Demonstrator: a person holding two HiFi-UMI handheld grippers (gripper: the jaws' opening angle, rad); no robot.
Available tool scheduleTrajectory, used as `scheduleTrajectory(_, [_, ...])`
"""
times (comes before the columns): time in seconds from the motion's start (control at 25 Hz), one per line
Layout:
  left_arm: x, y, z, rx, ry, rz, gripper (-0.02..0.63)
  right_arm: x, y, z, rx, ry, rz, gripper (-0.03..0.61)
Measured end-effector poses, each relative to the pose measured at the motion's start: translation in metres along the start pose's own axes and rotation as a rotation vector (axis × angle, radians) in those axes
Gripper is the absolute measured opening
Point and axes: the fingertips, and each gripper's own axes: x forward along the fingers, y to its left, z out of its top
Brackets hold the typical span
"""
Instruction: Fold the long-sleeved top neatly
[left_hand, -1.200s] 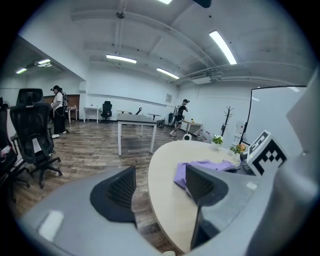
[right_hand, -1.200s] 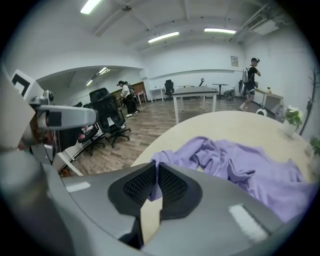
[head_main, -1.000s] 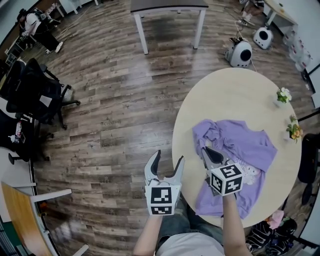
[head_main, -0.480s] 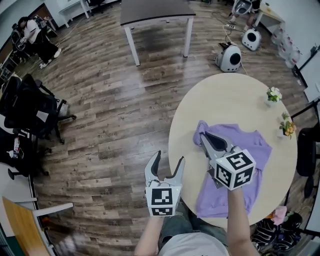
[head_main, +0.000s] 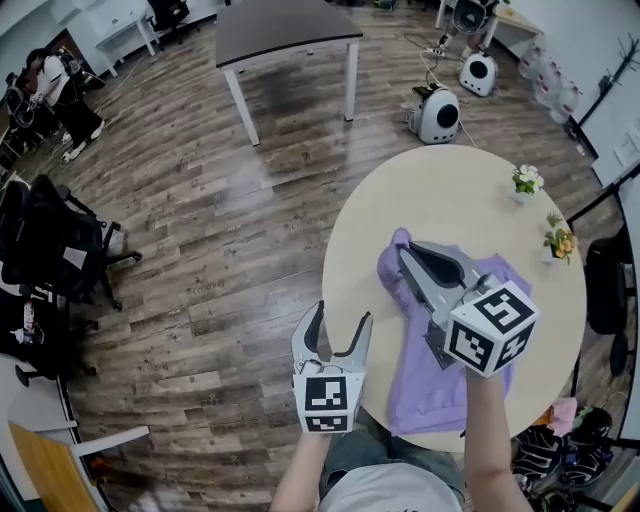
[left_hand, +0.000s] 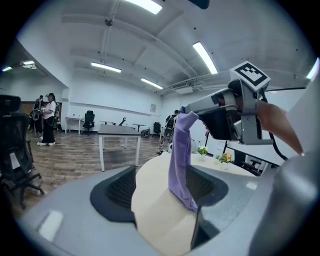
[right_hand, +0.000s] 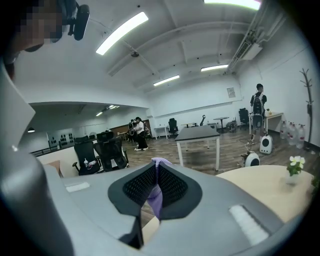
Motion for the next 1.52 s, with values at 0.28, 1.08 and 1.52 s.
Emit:
scheduleTrajectory(0.28, [0.009,-0.020,0.006,0.016,0.000,-0.042,0.410,-0.023,-0.025,0.007,-0.002,-0.015,-0.044,0.044])
scheduleTrajectory(1.08, [0.055,-0.157,0.007,0.108,0.039,-0.182,0.410,-0.169,-0.164,-0.039,0.106,0.016,-0.230,0.044])
scheduleTrajectory(1.52, [0.073,-0.213,-0.015,0.128,0.100,-0.179,0.410,-0.212,-0.241,-0.133,0.282,0.132,-0.283,0.044])
